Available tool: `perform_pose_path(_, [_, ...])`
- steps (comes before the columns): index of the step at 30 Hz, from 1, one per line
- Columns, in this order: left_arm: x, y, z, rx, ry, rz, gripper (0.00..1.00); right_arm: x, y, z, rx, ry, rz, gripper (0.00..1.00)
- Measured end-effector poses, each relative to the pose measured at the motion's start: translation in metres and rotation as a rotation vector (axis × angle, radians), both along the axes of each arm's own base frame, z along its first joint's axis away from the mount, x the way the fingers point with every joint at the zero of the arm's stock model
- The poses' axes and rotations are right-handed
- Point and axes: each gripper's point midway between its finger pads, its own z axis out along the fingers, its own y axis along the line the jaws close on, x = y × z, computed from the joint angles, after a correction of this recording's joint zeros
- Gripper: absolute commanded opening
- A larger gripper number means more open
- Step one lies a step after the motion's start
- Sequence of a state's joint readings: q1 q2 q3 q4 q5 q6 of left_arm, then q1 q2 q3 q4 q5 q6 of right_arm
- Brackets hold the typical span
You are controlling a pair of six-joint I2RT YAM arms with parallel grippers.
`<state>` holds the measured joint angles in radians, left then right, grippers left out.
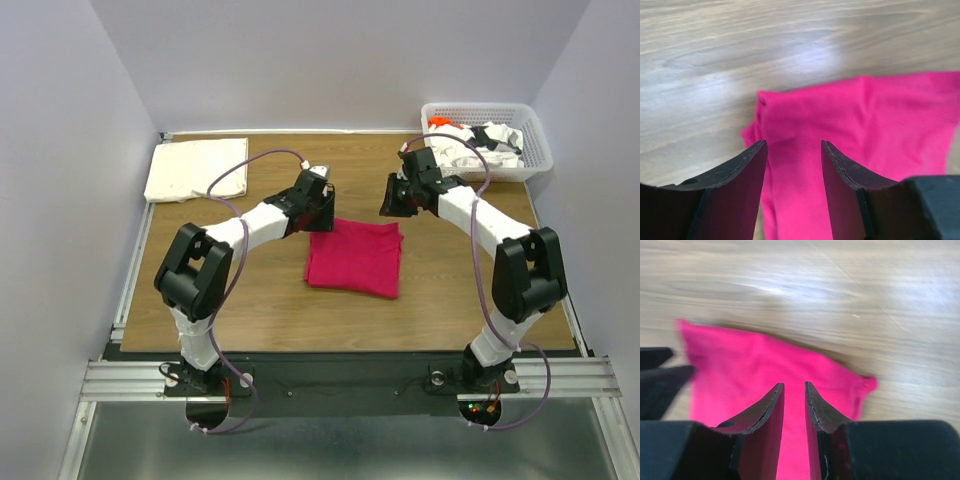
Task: Fold and stack the t-shirts
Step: Fold the tshirt
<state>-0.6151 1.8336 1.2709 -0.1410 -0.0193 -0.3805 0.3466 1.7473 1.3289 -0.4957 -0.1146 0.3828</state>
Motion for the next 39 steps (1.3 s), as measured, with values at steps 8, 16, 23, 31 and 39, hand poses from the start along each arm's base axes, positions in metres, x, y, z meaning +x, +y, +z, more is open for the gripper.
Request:
perform_pose_path(8, [-0.003,-0.009,0.009,-0.081,-0.023,-0.019,0.56,-0.013,0.015,-0.004,0.160,-0.037,0.035,0.27])
perform_pose_path(16, [0.022,0.013,-0.033,-0.104,0.040,0.059,0.48,-0.027,-0.020,-0.066,0.257,0.061,-0.063,0.25])
perform_pose_path(23, [0.028,0.019,-0.044,-0.164,0.071,0.083,0.47,-0.021,-0.028,-0.067,0.307,0.017,-0.075,0.25])
perform_pose_path(31, [-0.013,0.033,-0.004,-0.196,0.063,0.089,0.68,-0.028,-0.009,0.026,0.450,-0.164,0.044,0.37])
perform_pose_path(39, [-0.078,0.001,0.085,-0.361,-0.088,-0.046,0.42,-0.089,0.027,0.032,0.588,-0.089,0.225,0.36])
